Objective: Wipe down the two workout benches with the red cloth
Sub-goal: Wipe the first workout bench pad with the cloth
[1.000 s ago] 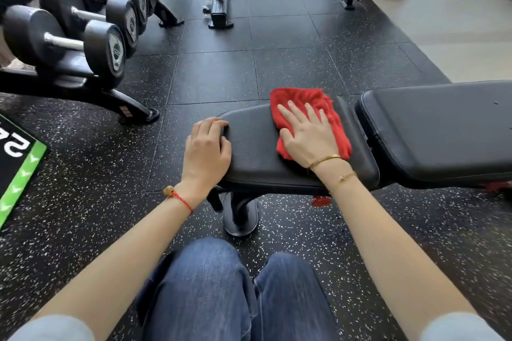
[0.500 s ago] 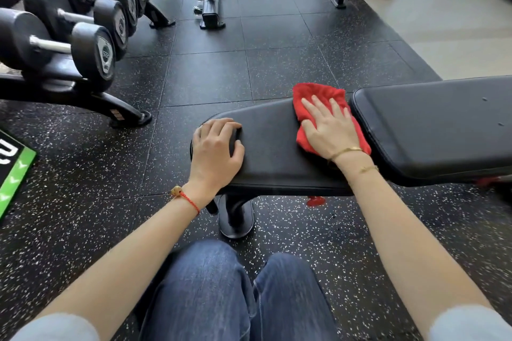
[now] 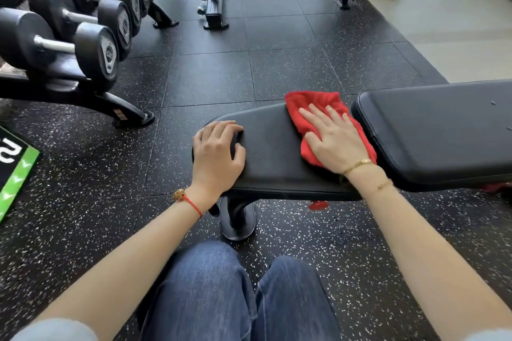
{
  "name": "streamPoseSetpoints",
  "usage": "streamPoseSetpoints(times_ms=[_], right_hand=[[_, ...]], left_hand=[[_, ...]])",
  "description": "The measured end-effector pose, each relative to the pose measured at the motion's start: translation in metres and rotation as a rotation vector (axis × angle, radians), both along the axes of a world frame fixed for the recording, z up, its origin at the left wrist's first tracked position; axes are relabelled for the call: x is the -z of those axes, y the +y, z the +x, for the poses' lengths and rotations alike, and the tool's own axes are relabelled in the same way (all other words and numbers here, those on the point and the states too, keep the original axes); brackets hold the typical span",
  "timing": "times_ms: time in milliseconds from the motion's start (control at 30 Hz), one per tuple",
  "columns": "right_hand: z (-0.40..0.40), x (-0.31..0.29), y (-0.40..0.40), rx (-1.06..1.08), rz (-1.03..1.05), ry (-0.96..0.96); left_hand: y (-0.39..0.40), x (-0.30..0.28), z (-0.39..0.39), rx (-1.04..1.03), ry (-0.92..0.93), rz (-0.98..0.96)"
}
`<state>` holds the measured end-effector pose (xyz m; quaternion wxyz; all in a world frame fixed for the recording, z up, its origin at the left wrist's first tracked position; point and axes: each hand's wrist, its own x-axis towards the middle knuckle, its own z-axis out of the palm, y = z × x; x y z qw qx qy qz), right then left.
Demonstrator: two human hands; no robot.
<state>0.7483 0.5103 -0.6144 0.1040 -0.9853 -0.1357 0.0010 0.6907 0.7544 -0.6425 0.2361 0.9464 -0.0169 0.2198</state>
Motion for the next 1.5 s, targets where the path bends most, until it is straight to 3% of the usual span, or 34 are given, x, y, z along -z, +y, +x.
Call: streamPoseSetpoints(times_ms=[100, 233, 400, 600, 700, 767, 967, 1100, 1367, 1500], right_hand=[[0.033, -0.004, 0.030, 0.074, -0.031, 0.021], [0.014, -0.002, 0.084, -0.105, -0.044, -0.002], [-0.039, 0.000, 0.057, -0.221, -0.025, -0.045], [-0.002, -0.001, 0.001, -0.015, -0.001, 0.002], [0.033, -0.004, 0.018, 0.110, -0.024, 0.022], [0.035, -0.004, 0.041, 0.080, -0.036, 0.023], [-0.040, -0.002, 0.058, -0.179, -0.030, -0.023], [-0.071, -0.002, 0.018, -0.141, -0.007, -0.033], [0.015, -0.002, 0.009, 0.107, -0.005, 0.020], [0.019, -0.003, 0.051, 0.006, -0.020, 0.020]], left_hand=[[-0.002, 0.000, 0.001, -0.022, 0.014, 0.001], [0.000, -0.001, 0.002, -0.027, 0.012, 0.010], [0.002, 0.000, 0.001, -0.004, -0.001, 0.013], [0.001, 0.003, 0.001, -0.005, -0.016, 0.014], [0.001, 0.004, 0.003, -0.020, -0.011, 0.020], [0.001, 0.004, 0.003, -0.023, -0.005, 0.018], [0.002, 0.002, 0.002, -0.015, 0.001, 0.011], [0.003, 0.002, 0.001, -0.002, 0.007, -0.004], [0.001, 0.001, 0.000, -0.005, 0.010, -0.003], [0.001, -0.002, 0.002, -0.013, 0.013, -0.032]])
